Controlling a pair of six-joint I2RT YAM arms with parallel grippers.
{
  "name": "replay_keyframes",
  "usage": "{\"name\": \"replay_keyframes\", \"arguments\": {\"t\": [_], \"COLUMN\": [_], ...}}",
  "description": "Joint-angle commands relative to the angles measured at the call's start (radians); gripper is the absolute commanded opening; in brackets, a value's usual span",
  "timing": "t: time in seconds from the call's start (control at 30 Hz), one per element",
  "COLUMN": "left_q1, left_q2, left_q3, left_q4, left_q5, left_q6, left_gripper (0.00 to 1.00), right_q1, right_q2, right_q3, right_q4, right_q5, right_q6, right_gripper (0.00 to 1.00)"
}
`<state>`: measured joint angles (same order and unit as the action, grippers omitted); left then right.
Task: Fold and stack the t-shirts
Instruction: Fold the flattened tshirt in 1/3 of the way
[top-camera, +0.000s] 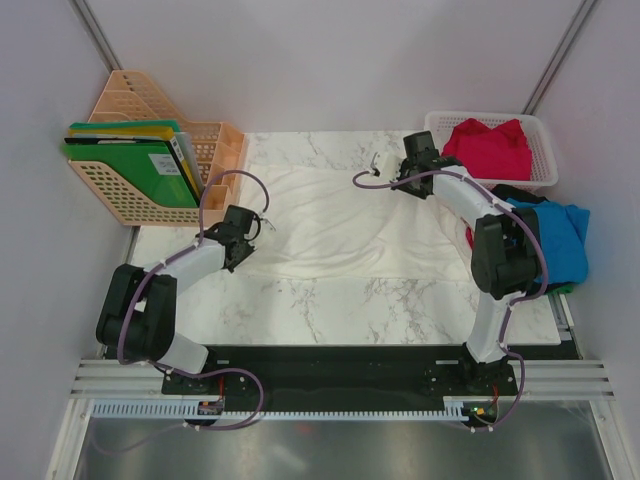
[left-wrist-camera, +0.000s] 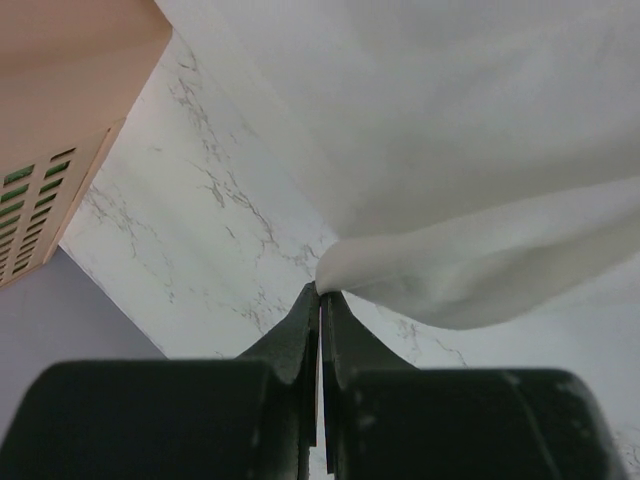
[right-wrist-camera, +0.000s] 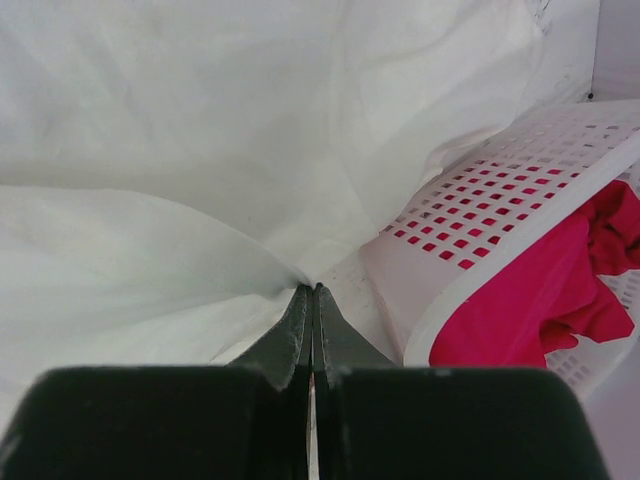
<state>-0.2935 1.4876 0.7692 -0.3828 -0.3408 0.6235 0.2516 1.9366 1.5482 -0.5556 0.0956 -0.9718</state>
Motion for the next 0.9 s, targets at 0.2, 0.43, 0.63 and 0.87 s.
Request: {"name": "replay_keyframes", "arguments": {"t": [0.2,0.43,0.63,0.87], "left_q1": [0.008,0.027,0.034,0.034], "left_q2": [-0.004,-0.019,-0.119,-0.141], "left_q3": [0.062,0.041,0.001,0.027], "left_q4": [0.041,0.051,0.055,0.047], "left_q5": [-0.033,-0.119,-0.112,-0.044], "left_q6": [-0.044,-0.041,-0.015,-0.004], "left_gripper": [0.39,0.74,0.76,0.76], "right_q1": [0.000,-0.003,-0.006,-0.041], "right_q2": [0.032,-0.066,-0.281,-0.435], "right_q3": [0.012,-0.102,-0.189,-0.226], "right_q4": [0.086,0.261,0.208,-0.124], "right_q5": [0.052,0.170,0.287,0.043], "right_q6": [0.028,0.123,0.318,0.472], "right_gripper": [0.14,0.82,0.88,0.46]}}
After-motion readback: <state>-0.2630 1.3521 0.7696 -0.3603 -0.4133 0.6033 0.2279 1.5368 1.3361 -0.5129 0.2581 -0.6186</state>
